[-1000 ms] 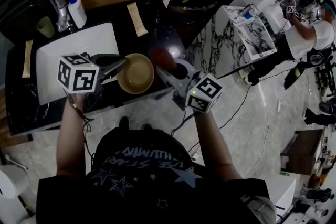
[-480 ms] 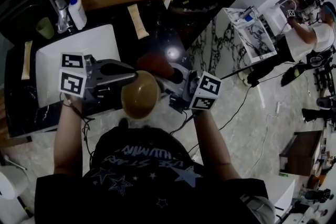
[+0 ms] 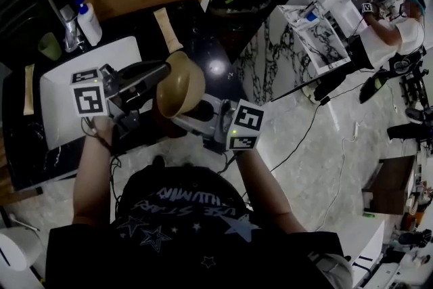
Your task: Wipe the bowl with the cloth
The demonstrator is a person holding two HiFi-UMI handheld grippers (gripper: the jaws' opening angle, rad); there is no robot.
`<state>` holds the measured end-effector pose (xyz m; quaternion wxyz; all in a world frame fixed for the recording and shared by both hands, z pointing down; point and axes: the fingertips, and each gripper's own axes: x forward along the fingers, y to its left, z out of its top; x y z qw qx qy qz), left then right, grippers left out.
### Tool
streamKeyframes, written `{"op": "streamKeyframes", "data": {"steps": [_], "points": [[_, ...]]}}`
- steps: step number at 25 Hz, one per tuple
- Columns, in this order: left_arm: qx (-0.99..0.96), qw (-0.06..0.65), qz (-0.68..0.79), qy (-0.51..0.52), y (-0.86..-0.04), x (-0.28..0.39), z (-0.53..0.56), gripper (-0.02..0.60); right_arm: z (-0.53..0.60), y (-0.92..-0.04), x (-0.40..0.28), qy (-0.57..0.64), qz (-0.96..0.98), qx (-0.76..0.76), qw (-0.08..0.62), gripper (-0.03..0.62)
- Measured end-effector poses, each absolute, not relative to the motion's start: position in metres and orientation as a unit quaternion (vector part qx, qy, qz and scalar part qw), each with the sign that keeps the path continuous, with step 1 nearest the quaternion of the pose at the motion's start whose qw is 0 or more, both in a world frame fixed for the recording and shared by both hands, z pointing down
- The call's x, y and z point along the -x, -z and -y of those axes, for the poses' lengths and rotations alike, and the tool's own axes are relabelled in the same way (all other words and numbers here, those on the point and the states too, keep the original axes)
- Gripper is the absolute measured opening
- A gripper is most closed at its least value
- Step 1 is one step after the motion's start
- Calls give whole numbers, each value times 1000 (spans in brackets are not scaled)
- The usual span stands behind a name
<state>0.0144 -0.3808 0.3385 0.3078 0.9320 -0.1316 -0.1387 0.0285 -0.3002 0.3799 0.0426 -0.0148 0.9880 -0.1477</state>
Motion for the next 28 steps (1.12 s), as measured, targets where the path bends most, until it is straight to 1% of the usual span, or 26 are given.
{"op": "streamKeyframes", "data": {"steps": [3, 7, 12, 16, 22, 26, 28], "points": [[-924, 306, 192, 128, -355, -6, 398, 18, 297, -389, -33, 154, -987, 23, 36, 52], [-921, 301, 230, 88, -375, 0, 409, 18, 304, -396, -51, 162, -985, 53, 31, 52], [-910, 313, 268, 56, -408, 8, 415, 18, 310, -405, -71, 168, -982, 80, 16, 52], [-887, 339, 314, 24, -437, 20, 418, 18, 329, -404, -96, 174, -977, 121, 33, 52], [-856, 353, 371, -68, -465, 13, 408, 18, 361, -395, -134, 157, -966, 198, 51, 52], [-831, 376, 393, -118, -485, 3, 405, 18, 363, -396, -142, 154, -965, 208, 49, 52], [-821, 387, 400, -126, -490, 0, 405, 18, 360, -399, -142, 159, -964, 204, 51, 52]]}}
